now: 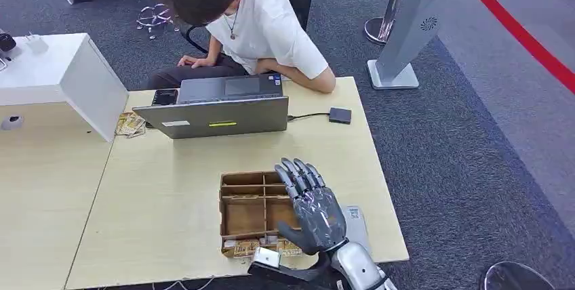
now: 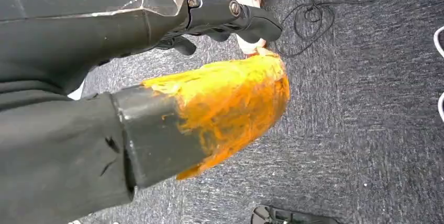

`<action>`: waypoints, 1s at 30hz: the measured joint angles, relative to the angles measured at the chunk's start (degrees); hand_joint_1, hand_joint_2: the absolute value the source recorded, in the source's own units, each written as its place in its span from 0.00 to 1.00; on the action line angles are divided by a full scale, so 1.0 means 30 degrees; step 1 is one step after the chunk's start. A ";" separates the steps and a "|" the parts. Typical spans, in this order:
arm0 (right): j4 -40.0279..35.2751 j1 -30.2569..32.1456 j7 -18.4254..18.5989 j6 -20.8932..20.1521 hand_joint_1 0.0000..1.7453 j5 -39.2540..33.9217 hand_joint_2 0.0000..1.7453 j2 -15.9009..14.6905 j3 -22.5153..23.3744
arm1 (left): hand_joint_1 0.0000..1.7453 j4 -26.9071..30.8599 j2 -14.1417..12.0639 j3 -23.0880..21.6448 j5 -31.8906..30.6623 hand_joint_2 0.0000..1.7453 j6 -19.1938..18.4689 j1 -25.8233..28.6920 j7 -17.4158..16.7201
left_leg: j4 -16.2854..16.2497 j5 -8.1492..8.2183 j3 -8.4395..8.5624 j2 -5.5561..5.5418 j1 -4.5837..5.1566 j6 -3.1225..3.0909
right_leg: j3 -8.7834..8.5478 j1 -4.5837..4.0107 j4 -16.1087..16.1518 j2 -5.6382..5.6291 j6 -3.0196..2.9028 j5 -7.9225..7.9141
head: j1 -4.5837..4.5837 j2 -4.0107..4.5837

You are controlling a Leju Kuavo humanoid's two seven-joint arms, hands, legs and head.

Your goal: Pass the card to the sensor for recognition and then transmit it.

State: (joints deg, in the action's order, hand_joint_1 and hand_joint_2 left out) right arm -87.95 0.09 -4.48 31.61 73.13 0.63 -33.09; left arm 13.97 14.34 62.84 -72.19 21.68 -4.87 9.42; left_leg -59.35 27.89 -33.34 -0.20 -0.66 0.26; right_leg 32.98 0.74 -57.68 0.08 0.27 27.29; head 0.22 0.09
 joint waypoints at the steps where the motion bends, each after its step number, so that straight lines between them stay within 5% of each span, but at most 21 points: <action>1: 0.0001 -0.0002 0.0001 0.0000 0.04 0.0001 1.00 0.0000 0.0000 | 0.00 0.0000 0.0000 0.0000 0.0000 0.00 0.0000 0.0000 0.0000 | 0.0000 0.0000 0.0000 0.0000 0.0000 0.0000 | 0.0000 0.0000 0.0000 0.0000 0.0000 0.0000 | 0.0000 0.0000; 30: 0.1559 -0.0695 0.0708 0.0335 0.26 0.1151 1.00 0.0044 0.0007 | 0.00 0.0000 -0.0007 -0.0022 -0.0335 0.00 -0.0015 0.0000 -0.0168 | 0.0000 0.0000 0.0000 0.0000 0.0000 0.0000 | 0.0000 0.0000 0.0000 0.0000 0.0000 0.0000 | 0.0000 0.0000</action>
State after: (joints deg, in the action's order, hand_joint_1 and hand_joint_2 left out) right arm -83.28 -2.00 -2.36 32.61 76.58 0.77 -33.07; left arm 13.97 14.32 62.77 -73.20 21.64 -4.87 8.92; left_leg -59.35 27.89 -33.34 -0.20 -0.66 0.26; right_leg 32.98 0.74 -57.68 0.08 0.27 27.29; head 0.22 0.09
